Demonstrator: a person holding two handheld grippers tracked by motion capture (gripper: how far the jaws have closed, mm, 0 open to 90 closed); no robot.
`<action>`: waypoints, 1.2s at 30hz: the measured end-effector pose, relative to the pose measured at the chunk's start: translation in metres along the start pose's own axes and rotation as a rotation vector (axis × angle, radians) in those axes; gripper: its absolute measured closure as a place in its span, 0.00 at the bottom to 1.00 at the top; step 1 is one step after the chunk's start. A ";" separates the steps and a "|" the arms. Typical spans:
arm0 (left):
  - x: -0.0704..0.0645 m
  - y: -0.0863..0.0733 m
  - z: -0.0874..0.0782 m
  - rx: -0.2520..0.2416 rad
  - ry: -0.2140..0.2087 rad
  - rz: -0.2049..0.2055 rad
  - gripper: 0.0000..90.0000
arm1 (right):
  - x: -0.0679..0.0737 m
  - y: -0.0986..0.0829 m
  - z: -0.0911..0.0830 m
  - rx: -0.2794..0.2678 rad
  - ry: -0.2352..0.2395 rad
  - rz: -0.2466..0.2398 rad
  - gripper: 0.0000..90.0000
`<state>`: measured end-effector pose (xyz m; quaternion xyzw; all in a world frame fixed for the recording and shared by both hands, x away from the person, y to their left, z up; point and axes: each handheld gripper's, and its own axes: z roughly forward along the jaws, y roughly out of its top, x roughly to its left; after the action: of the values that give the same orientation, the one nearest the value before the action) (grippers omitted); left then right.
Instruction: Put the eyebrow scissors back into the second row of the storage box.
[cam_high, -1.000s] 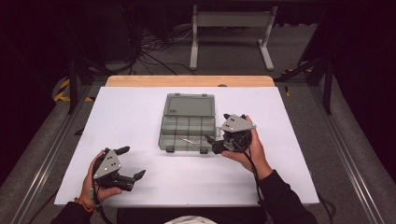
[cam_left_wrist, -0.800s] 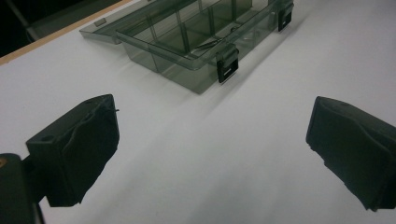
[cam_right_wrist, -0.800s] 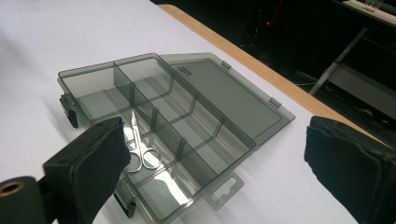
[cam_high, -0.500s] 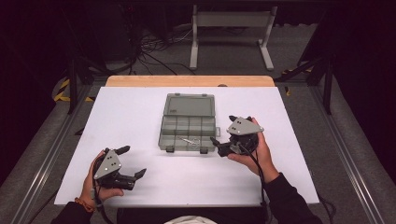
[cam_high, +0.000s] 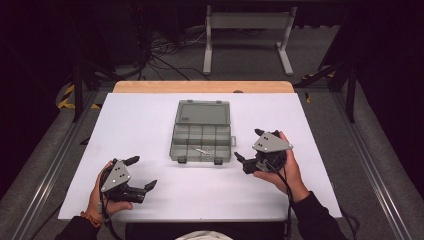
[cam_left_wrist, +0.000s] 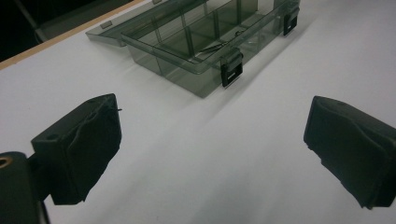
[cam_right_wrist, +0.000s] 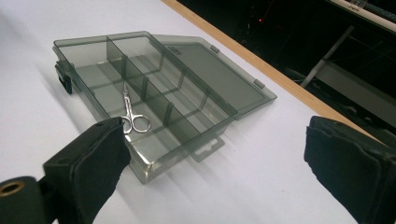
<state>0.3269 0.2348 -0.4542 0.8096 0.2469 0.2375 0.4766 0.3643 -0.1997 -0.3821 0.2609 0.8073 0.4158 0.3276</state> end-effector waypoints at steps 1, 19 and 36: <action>0.000 0.000 0.000 0.003 0.001 -0.002 0.05 | 0.000 -0.001 -0.001 -0.001 -0.001 0.000 0.07; 0.000 0.000 0.000 0.001 0.003 0.004 0.05 | -0.003 -0.035 -0.027 -0.010 -0.010 -0.017 0.07; 0.002 0.001 0.001 0.002 -0.004 0.017 0.04 | -0.002 -0.079 -0.044 0.004 -0.041 0.034 0.07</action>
<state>0.3295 0.2347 -0.4537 0.8127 0.2391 0.2398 0.4742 0.3214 -0.2641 -0.4291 0.2837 0.7967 0.4144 0.3363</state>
